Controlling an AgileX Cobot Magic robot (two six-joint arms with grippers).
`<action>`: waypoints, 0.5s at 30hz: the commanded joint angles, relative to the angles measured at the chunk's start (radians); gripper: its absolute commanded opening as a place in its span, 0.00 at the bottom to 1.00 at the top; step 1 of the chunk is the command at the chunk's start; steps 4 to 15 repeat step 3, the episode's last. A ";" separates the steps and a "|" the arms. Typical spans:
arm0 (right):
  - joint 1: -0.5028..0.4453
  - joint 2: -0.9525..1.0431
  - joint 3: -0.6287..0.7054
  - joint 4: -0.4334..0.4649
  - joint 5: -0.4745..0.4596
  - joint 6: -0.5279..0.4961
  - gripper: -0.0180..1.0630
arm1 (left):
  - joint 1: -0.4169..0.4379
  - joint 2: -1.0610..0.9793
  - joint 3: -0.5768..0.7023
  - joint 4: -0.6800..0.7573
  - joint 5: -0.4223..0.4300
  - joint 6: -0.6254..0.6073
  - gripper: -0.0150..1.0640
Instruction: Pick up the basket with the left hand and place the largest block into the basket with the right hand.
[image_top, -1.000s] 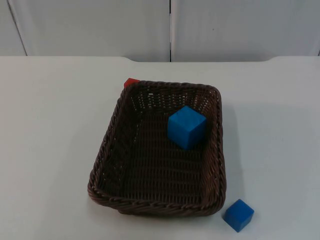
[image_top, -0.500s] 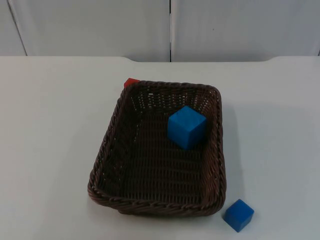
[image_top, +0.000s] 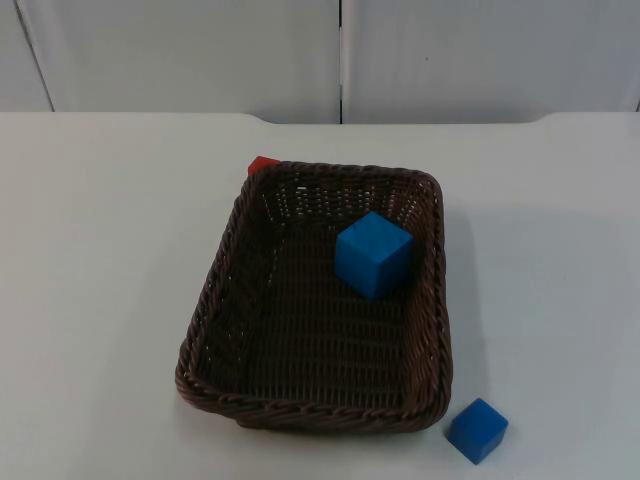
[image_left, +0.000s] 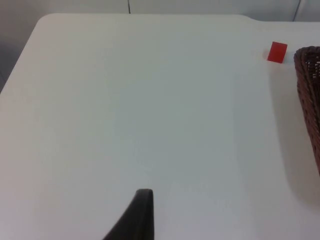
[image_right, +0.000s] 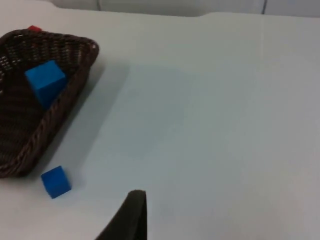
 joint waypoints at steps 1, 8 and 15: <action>-0.027 -0.004 0.003 -0.001 -0.012 -0.001 0.99 | 0.002 -0.004 0.004 0.002 0.002 -0.005 0.99; -0.061 -0.004 0.003 -0.001 -0.012 -0.001 0.99 | 0.002 -0.004 0.004 0.002 0.002 -0.005 0.99; -0.061 -0.004 0.003 -0.001 -0.012 -0.001 0.99 | 0.002 -0.004 0.004 0.002 0.002 -0.005 0.99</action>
